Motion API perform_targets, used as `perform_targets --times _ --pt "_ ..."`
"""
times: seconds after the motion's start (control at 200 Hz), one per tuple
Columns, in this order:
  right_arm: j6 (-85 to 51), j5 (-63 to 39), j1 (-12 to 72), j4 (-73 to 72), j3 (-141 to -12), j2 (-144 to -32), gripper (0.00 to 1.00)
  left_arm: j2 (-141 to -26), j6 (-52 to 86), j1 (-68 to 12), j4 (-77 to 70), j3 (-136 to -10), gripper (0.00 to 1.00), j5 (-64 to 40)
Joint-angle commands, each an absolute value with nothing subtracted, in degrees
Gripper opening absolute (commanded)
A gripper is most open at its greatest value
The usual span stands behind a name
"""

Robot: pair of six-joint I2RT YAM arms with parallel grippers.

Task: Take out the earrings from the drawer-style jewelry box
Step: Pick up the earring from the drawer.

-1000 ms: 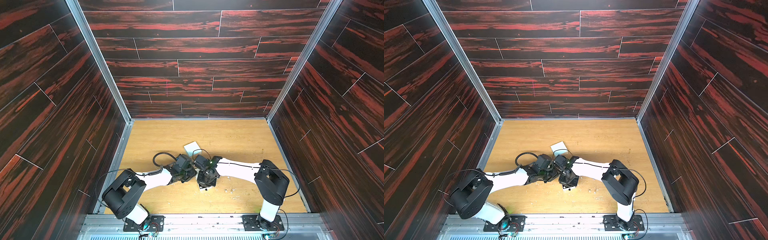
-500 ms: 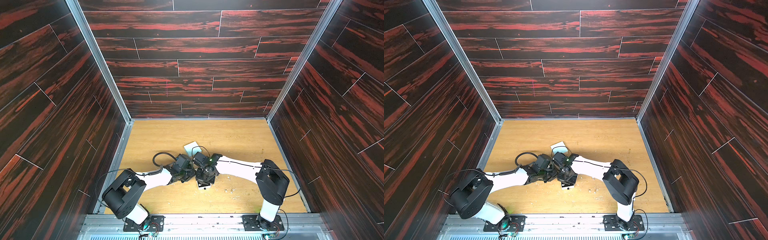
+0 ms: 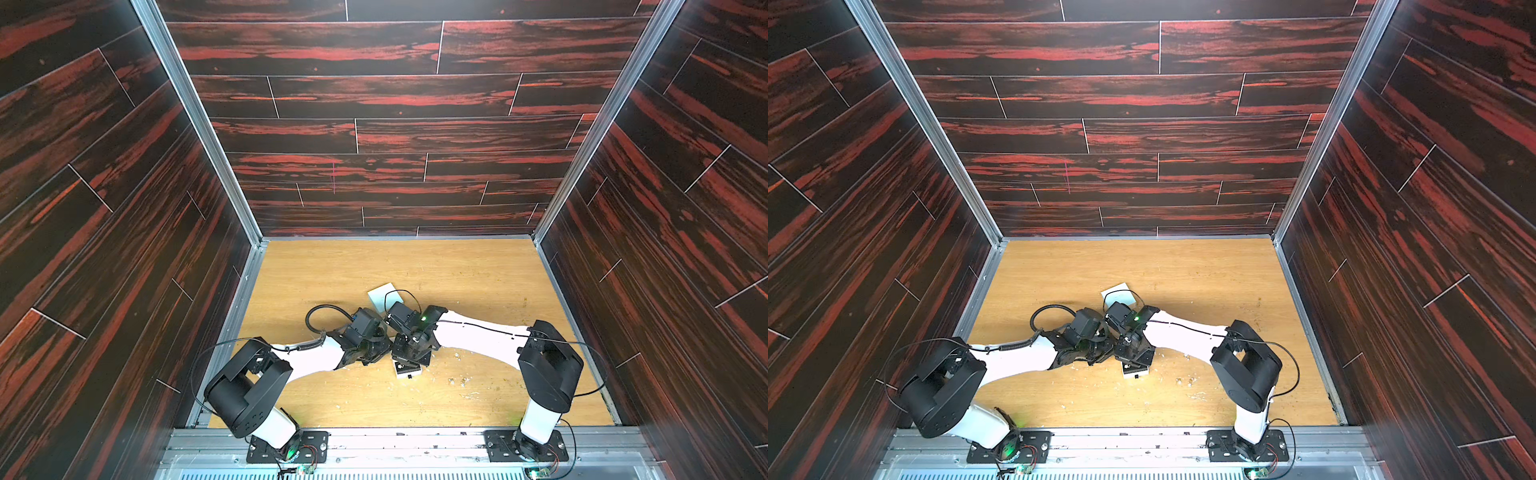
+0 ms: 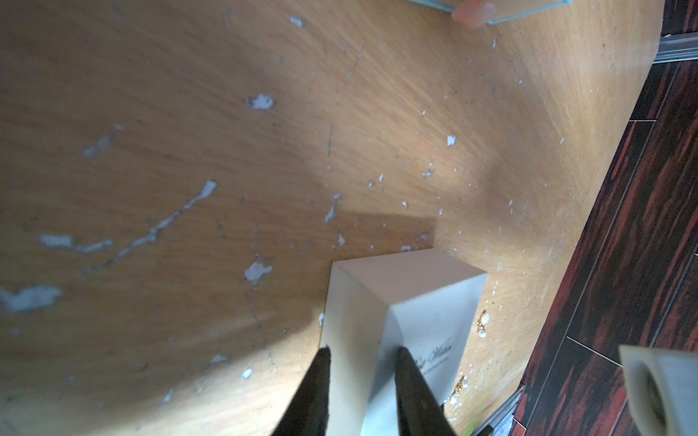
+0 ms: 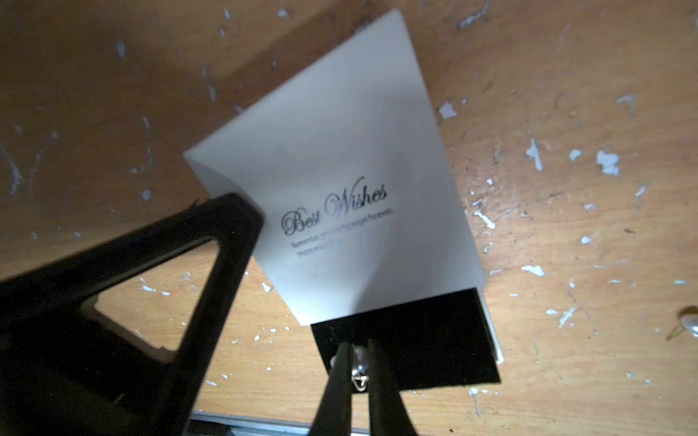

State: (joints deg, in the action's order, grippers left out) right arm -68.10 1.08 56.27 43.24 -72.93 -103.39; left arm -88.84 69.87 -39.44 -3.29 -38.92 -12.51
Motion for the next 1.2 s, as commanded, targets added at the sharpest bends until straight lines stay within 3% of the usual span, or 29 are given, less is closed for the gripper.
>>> perform_targets --times 0.0,0.797,1.192 --pt "-67.5 0.93 56.25 42.83 -73.01 -103.04 0.1 -90.31 69.23 -39.4 1.05 -38.04 0.32 -10.55" --pt "-67.57 3.9 54.77 45.0 -73.15 -97.98 0.1 -89.74 69.08 -39.46 1.41 -37.74 0.32 -10.55" --pt "-67.04 7.02 48.14 46.56 -62.39 -88.76 0.1 -89.61 69.0 -39.47 1.41 -37.88 0.32 -10.68"
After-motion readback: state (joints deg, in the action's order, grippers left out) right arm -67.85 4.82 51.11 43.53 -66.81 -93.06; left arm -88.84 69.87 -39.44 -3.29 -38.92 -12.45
